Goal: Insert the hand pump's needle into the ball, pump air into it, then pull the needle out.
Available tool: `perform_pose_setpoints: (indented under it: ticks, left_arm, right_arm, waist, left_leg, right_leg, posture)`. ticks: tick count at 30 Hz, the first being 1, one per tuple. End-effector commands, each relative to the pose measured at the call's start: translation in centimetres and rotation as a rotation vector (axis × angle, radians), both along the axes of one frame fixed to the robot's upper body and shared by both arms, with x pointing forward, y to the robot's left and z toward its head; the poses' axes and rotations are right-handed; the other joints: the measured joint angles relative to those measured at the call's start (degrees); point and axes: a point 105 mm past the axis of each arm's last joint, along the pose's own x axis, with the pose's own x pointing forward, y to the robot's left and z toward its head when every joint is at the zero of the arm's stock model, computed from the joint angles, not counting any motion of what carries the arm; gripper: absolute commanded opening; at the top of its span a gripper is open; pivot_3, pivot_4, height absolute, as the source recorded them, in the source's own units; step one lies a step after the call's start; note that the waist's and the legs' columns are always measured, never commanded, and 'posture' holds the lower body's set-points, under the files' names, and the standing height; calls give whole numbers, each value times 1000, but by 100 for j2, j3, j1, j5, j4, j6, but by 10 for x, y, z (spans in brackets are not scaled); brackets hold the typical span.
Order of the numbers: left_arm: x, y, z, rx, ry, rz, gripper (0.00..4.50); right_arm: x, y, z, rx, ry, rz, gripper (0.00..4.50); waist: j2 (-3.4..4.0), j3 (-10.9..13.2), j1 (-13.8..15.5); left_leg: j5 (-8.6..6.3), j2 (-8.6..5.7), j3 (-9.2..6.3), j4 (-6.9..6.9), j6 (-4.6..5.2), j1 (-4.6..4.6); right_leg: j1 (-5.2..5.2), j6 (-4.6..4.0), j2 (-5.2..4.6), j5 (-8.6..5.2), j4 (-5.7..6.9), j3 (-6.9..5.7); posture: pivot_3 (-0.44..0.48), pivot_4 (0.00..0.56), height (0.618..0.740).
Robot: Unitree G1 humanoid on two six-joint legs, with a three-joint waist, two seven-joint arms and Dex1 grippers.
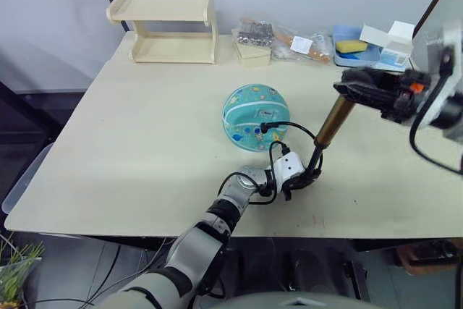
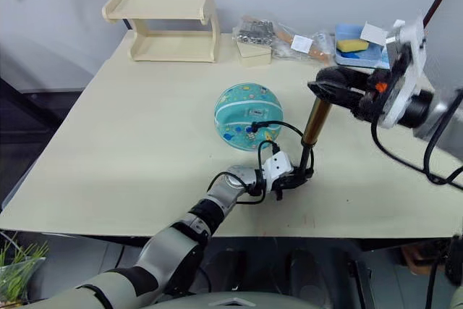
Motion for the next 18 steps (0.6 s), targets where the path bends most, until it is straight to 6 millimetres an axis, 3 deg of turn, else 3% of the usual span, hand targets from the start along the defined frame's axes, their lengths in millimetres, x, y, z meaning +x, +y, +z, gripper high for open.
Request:
perform_pose_setpoints:
  ticks: [1,7,10,14,18]
  left_arm:
    - [-26,20,-49,132,157,1,1041]
    - [-27,23,-51,131,163,14,1041]
    - [-27,23,-51,131,162,17,1041]
    - [-24,25,-50,133,160,23,1041]
    - [-25,25,-51,140,162,22,1041]
  right_arm:
    - [10,7,-73,-64,152,-14,1671]
    - [15,13,-162,-164,302,-47,1671]
    - [13,15,-190,-184,338,-45,1671]
    - [19,16,-172,-135,284,-49,1671]
    - [22,7,-94,-114,89,-31,1671]
  waist:
    - [-20,-21,-63]
    - [-54,-106,-132]
    - [-65,-154,-123]
    - [-47,-158,-127]
    - [12,-119,-104]
  left_leg:
    - [-1,0,9,-4,1,21]
    - [-2,19,11,-11,-1,58]
    - [-3,38,2,-15,-4,70]
    - [-8,45,6,-18,-11,90]
    - [-9,49,2,-19,-14,93]
  right_leg:
    - [16,21,-1,-12,1,10]
    - [36,25,7,-16,6,1]
    - [39,25,23,-16,6,-12]
    - [53,23,32,-16,8,-5]
    - [54,23,33,-17,8,-10]
  posture:
    - [0,150,740]
    - [0,150,740]
    - [0,150,740]
    - [0,150,740]
    - [0,150,740]
